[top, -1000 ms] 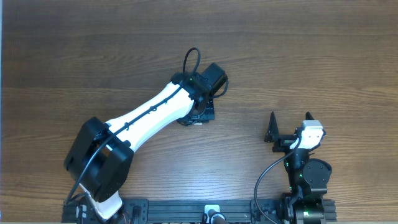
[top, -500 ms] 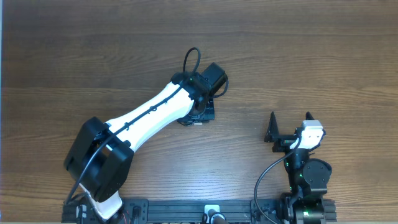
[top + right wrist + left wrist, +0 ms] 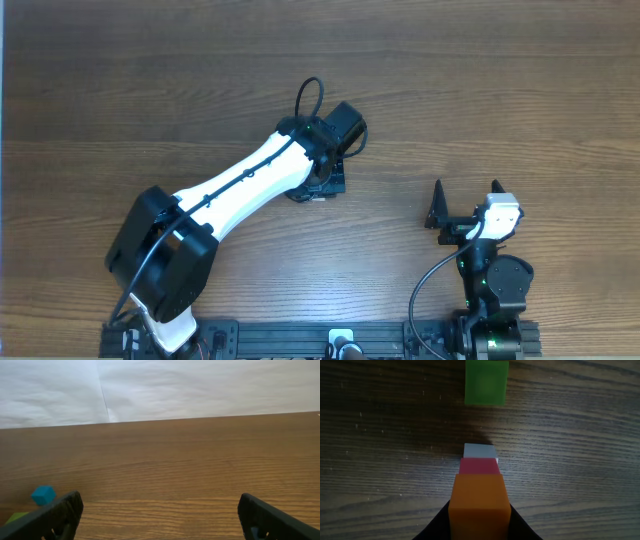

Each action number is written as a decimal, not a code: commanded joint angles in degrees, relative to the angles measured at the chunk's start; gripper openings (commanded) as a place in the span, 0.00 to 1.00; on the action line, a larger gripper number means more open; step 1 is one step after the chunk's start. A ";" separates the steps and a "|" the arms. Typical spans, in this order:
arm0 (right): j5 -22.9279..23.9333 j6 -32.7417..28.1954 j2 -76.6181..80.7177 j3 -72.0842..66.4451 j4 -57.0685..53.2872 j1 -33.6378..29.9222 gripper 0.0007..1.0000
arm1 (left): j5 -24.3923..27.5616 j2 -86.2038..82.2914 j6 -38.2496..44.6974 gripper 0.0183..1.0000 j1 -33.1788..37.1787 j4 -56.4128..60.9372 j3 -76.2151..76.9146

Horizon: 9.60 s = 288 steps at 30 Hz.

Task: Stack Cubes

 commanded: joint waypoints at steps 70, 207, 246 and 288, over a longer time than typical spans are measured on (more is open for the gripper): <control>0.24 -0.13 -0.59 -0.48 0.02 -0.26 0.99 | 1.18 0.79 0.85 0.86 1.18 -0.20 3.21; -9.40 2.10 -0.59 0.13 2.14 -0.26 0.99 | 17.22 -108.28 47.47 1.00 42.40 51.84 -78.82; -8.61 15.93 98.33 96.67 -55.80 26.27 0.99 | 17.25 -108.28 47.47 1.00 42.40 51.87 -78.82; 3.87 27.19 125.79 96.59 -51.74 35.12 0.97 | 17.25 -108.28 47.47 1.00 42.40 51.84 -78.82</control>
